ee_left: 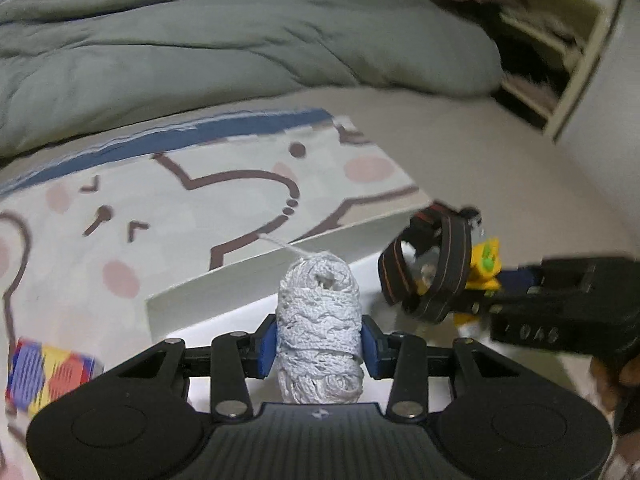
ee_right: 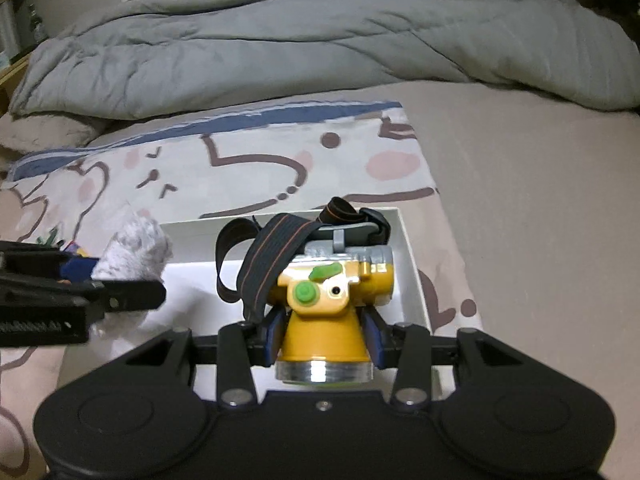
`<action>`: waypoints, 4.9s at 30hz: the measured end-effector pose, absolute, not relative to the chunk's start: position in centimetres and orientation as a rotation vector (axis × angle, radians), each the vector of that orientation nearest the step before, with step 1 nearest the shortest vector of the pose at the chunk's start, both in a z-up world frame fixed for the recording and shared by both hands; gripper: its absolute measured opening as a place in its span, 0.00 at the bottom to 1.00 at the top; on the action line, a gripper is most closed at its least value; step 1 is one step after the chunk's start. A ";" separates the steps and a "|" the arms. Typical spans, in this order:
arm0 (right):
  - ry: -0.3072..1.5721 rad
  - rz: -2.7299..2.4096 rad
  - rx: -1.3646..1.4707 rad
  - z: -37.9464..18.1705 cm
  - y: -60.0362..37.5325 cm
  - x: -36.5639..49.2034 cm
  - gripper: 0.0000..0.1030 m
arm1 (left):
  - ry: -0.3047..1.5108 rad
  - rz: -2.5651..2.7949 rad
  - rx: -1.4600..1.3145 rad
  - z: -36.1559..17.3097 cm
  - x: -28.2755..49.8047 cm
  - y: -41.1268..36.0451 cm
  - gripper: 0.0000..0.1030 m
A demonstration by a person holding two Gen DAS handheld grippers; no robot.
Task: Organize objects
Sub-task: 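Carry the headlamp and knit ball toward the white box with both tools, then open the right tool over the box while the left tool releases the knit ball, then withdraw both tools from the box toward the grey pouch and card box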
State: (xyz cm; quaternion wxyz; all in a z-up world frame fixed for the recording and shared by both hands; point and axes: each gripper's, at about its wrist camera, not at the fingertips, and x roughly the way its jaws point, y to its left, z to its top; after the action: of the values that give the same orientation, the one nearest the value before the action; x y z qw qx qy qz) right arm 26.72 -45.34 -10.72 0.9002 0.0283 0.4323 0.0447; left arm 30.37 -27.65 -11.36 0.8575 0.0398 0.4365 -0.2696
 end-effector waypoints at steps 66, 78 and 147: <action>0.722 0.012 0.082 0.0 -41.6 11.7 0.69 | 0.766 -0.431 0.066 -0.9 17.2 -18.3 0.89; 0.732 -0.042 0.079 -1.0 -41.0 9.2 0.85 | 0.766 -0.408 0.051 -2.4 16.1 -16.8 0.99; 0.691 0.193 0.021 -1.4 -24.3 15.2 1.00 | 0.717 -0.070 -0.055 -1.4 15.3 1.5 1.00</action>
State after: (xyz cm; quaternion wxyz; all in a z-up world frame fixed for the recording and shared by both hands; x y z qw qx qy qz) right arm 15.21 -24.32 -1.35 0.9363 0.0104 0.3381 0.0944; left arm 15.34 1.46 -1.44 0.9354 -0.0267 0.3508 -0.0343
